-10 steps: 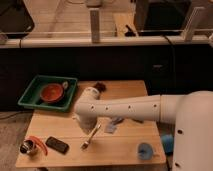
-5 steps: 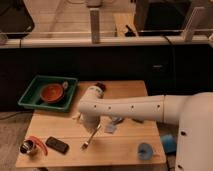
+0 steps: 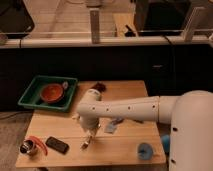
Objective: Place fork in plastic cup
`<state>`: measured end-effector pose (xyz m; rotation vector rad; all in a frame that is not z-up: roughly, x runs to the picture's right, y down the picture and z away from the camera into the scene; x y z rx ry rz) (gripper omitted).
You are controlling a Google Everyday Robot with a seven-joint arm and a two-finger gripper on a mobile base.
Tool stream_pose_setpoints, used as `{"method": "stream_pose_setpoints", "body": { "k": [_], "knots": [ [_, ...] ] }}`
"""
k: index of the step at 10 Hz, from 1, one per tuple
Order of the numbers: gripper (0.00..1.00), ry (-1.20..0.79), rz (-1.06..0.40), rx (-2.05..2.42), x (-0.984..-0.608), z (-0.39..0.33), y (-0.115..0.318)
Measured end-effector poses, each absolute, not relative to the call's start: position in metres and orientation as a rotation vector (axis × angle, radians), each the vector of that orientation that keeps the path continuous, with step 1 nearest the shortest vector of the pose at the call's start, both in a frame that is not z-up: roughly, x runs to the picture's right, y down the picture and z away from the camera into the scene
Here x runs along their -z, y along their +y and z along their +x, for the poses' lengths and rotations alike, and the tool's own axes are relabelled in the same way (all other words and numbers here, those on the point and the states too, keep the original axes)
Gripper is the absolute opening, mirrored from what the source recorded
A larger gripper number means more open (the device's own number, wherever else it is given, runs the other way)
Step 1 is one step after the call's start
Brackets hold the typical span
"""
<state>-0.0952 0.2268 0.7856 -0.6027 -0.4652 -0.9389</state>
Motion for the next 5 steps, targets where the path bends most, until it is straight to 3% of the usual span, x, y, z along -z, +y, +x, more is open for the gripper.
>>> {"method": "stream_pose_setpoints", "body": {
  "k": [5],
  "knots": [
    [0.8,-0.436,-0.61,0.966,-0.8,-0.104,0.244]
  ]
}}
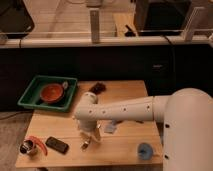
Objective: Place fork in plastic cup
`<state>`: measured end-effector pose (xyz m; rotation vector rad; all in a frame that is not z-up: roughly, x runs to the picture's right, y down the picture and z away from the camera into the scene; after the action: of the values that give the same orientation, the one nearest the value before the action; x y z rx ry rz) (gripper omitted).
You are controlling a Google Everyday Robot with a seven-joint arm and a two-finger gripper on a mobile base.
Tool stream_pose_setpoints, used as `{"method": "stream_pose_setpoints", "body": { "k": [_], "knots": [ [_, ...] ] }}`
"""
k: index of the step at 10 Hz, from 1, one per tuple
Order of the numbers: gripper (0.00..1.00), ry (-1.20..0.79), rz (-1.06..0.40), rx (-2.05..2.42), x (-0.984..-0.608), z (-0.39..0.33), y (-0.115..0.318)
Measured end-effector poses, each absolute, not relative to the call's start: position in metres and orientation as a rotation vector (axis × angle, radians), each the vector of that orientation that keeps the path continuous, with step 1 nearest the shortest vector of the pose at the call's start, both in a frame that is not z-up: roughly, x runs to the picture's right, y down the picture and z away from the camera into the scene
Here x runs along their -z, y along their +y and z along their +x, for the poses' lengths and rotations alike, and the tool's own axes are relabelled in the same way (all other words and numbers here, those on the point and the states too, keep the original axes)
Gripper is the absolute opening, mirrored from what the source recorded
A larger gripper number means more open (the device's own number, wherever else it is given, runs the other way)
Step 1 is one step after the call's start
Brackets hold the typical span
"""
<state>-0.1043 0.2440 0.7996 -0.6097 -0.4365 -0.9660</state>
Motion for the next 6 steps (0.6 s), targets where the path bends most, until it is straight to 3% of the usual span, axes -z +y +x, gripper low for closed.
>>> {"method": "stream_pose_setpoints", "body": {
  "k": [2,6],
  "knots": [
    [0.75,-0.418,-0.613,0.983,-0.807,-0.106,0.252],
    [0.36,-0.38,-0.62,0.97,-0.811,-0.093,0.255]
  ]
}}
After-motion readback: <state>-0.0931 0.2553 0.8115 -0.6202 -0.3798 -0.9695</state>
